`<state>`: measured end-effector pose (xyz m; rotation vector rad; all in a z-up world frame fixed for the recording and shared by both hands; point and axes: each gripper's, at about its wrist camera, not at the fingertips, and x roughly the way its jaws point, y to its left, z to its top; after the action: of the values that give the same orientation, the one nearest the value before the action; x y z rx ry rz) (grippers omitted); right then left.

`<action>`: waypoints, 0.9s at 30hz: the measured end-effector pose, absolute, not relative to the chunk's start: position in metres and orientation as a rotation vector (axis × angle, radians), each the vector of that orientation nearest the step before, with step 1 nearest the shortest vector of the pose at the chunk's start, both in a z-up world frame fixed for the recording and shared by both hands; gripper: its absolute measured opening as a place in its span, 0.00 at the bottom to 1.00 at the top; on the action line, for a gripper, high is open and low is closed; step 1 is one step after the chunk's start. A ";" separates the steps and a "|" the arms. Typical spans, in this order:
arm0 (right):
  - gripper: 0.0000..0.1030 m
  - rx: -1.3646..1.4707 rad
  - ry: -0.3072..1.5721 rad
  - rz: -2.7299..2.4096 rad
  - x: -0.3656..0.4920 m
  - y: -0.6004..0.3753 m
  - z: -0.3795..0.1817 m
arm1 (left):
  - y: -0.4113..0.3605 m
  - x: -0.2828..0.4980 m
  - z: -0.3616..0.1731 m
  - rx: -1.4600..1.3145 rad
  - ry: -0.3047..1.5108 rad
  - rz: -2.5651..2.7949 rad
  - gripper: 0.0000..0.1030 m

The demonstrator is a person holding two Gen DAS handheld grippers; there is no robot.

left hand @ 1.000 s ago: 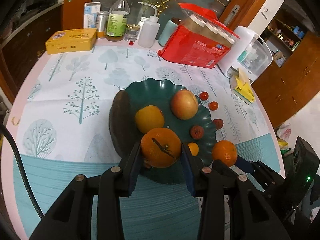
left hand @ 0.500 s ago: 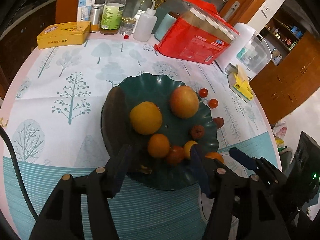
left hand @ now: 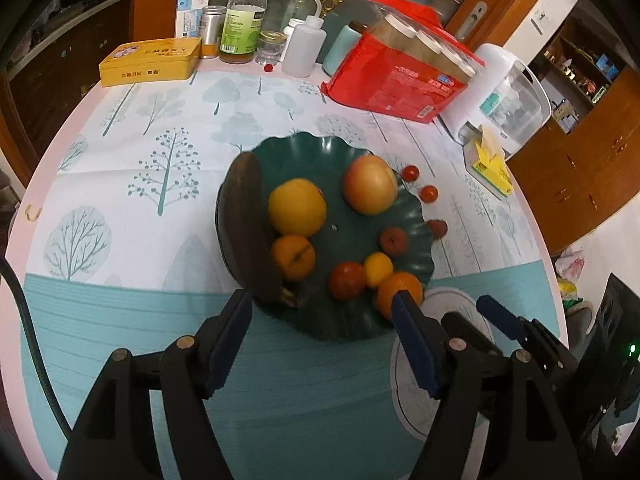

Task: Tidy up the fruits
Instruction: 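Carry both oranges onto the green plate and open both tools, then move both tools toward the brown lychee and red tomato on the cloth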

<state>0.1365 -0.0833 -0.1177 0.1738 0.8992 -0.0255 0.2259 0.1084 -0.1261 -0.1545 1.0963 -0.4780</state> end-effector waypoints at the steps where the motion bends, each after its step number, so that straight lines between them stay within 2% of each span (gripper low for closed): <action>1: 0.59 0.181 0.897 -0.028 0.133 -0.086 -0.117 | 0.107 0.222 -0.124 -0.148 1.099 -0.478 0.69; 16: 0.60 0.254 0.902 -0.027 0.088 -0.148 -0.113 | 0.069 0.170 -0.112 -0.116 1.126 -0.421 0.69; 27: 0.60 0.229 0.933 0.014 0.093 -0.217 -0.116 | 0.004 0.164 -0.110 -0.094 1.134 -0.379 0.69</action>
<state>0.0929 -0.2170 -0.1160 0.2294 0.9330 0.0145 0.1641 0.0039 -0.1099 -0.0942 1.1341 -0.3788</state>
